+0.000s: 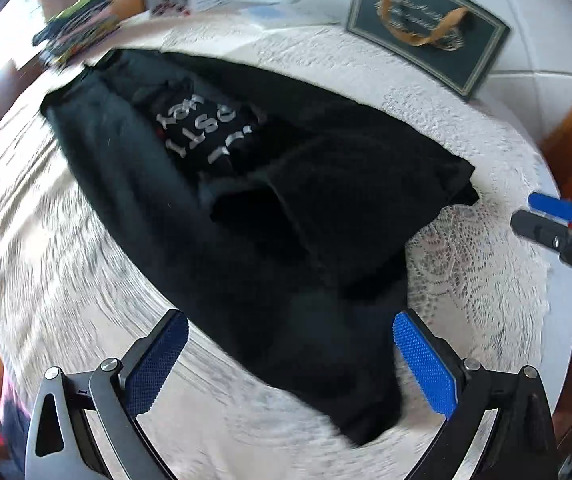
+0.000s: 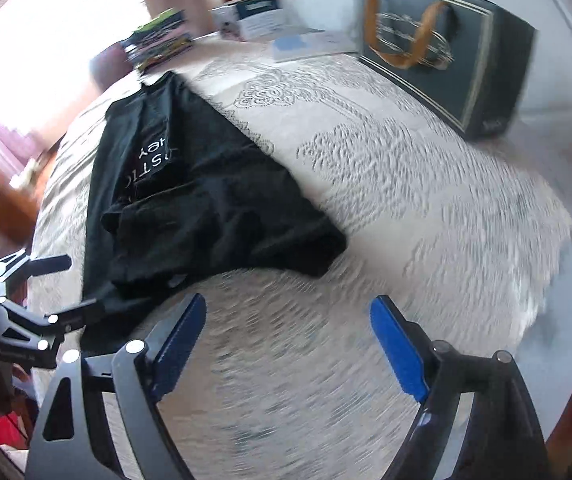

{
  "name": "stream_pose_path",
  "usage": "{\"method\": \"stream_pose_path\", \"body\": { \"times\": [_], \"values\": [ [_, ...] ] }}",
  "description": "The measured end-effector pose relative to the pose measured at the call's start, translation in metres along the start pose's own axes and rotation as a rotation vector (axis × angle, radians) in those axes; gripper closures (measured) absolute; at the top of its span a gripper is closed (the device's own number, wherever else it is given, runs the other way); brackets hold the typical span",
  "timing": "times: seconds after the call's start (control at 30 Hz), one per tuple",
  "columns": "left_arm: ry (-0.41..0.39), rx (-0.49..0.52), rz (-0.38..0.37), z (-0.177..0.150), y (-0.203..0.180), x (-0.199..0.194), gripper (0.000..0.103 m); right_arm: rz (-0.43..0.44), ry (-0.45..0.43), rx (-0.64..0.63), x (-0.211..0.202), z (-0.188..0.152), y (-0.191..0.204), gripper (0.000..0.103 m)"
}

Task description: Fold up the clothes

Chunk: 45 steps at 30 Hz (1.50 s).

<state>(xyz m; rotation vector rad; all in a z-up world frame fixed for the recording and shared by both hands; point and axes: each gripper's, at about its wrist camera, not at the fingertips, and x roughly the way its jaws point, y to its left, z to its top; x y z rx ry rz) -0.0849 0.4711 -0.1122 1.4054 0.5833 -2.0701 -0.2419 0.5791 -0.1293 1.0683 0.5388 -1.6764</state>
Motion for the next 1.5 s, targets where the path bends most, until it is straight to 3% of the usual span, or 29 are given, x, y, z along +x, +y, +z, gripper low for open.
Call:
{"method": "stream_pose_path", "body": {
  "times": [0.33, 0.57, 0.9, 1.0, 1.03, 1.07, 1.13, 1.2, 1.23, 1.3, 1.5],
  "values": [
    [0.047, -0.158, 0.091, -0.024, -0.015, 0.012, 0.0, 0.114, 0.075, -0.195, 0.042, 0.023, -0.014, 0.017],
    [0.027, -0.187, 0.129, -0.021, -0.025, 0.027, 0.0, 0.098, 0.108, -0.28, 0.069, 0.027, -0.007, 0.017],
    [0.028, -0.252, 0.13, -0.014, -0.031, 0.033, 0.0, 0.055, 0.082, -0.333, 0.075, 0.027, -0.002, 0.017],
    [0.018, -0.262, 0.131, -0.016, -0.032, 0.032, 0.001, 0.021, 0.056, -0.361, 0.073, 0.024, 0.004, 0.037],
    [0.011, -0.262, 0.132, -0.017, -0.033, 0.031, 0.002, 0.021, 0.049, -0.361, 0.072, 0.024, 0.005, 0.054],
    [0.003, -0.265, 0.135, -0.018, -0.034, 0.028, 0.009, 0.017, 0.042, -0.361, 0.071, 0.024, 0.007, 0.063],
    [-0.01, -0.271, 0.134, -0.019, -0.036, 0.022, 0.029, 0.019, 0.045, -0.354, 0.071, 0.026, 0.008, 0.068],
    [-0.008, -0.274, 0.13, -0.018, -0.033, 0.017, 0.054, 0.023, 0.051, -0.346, 0.071, 0.027, 0.008, 0.081],
    [-0.004, -0.278, 0.119, -0.017, -0.029, 0.014, 0.061, 0.025, 0.054, -0.342, 0.071, 0.028, 0.009, 0.087],
    [-0.007, -0.278, 0.091, -0.015, -0.019, 0.005, 0.077, 0.055, 0.068, -0.321, 0.069, 0.03, 0.011, 0.09],
    [-0.086, -0.184, 0.037, 0.006, 0.002, -0.03, 0.081, 0.065, 0.001, -0.302, 0.044, 0.047, 0.034, 0.092]
  ]
}}
